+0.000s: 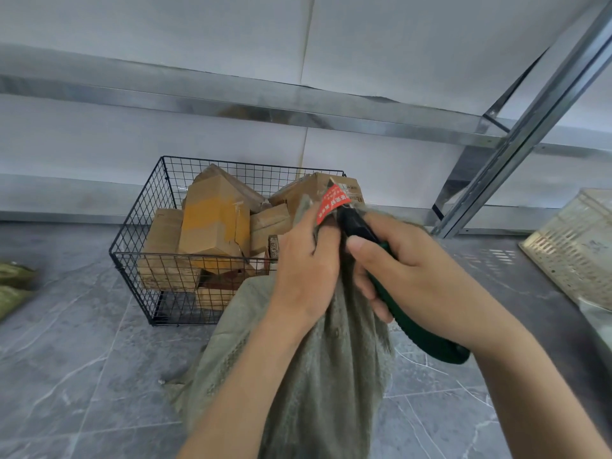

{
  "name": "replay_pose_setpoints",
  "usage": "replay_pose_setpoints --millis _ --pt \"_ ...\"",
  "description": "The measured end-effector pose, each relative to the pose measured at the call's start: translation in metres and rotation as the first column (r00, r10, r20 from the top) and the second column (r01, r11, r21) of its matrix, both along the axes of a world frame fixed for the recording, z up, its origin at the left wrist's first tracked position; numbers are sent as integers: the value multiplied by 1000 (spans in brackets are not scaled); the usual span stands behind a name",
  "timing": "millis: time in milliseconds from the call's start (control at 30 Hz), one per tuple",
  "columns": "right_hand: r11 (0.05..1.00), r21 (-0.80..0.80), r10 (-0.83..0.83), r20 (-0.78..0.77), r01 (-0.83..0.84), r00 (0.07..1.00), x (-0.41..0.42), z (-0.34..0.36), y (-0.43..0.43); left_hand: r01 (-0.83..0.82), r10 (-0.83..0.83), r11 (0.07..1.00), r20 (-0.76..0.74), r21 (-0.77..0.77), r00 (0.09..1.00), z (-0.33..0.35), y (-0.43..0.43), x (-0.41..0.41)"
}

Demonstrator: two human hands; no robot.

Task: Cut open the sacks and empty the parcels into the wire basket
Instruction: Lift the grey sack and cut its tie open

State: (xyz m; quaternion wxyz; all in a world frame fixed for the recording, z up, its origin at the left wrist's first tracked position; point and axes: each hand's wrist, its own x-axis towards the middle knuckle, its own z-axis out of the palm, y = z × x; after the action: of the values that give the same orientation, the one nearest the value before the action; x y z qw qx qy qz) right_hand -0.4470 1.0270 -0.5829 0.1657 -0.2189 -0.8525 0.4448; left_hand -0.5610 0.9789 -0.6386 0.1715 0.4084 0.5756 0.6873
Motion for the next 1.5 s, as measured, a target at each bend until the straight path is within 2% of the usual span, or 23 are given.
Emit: replay_pose_setpoints --millis 200,367,533,600,733,933,1000,1100,1167,1400,1500 --pt "994 -94 -63 -151 49 986 -13 -23 -9 -146 146 989 152 -9 978 -4 1 11" --pt "988 -135 -106 -229 76 968 -19 -34 -13 -99 97 995 293 -6 951 -5 -1 13" --pt "967 -243 -152 -316 75 937 -24 -36 -14 -99 103 995 461 -32 881 -1 -2 17" --pt "957 -282 -164 -321 70 933 -25 -38 -13 -113 116 993 439 -35 891 -3 -2 14" --pt "942 -326 -200 -352 81 915 -20 -29 -8 -149 143 989 305 -5 941 -5 -1 7" --pt "970 -92 -242 -363 224 900 -19 6 10 -27 21 999 140 41 990 -9 -3 3" --pt "967 46 -230 -264 250 937 -20 10 19 -27 25 999 60 33 998 -9 -6 5" --pt "963 211 -168 -33 171 985 -21 14 29 12 -12 1000 3 10 1000 -8 -9 7" --pt "968 199 -159 11 154 987 -19 14 33 13 -13 1000 -19 -5 1000 -9 -10 6" --pt "955 168 -246 -20 246 969 -3 17 38 -123 123 992 -124 3 985 -9 -12 9" --pt "941 180 -288 -17 286 957 1 21 40 -208 210 977 -238 32 948 -9 -13 13"
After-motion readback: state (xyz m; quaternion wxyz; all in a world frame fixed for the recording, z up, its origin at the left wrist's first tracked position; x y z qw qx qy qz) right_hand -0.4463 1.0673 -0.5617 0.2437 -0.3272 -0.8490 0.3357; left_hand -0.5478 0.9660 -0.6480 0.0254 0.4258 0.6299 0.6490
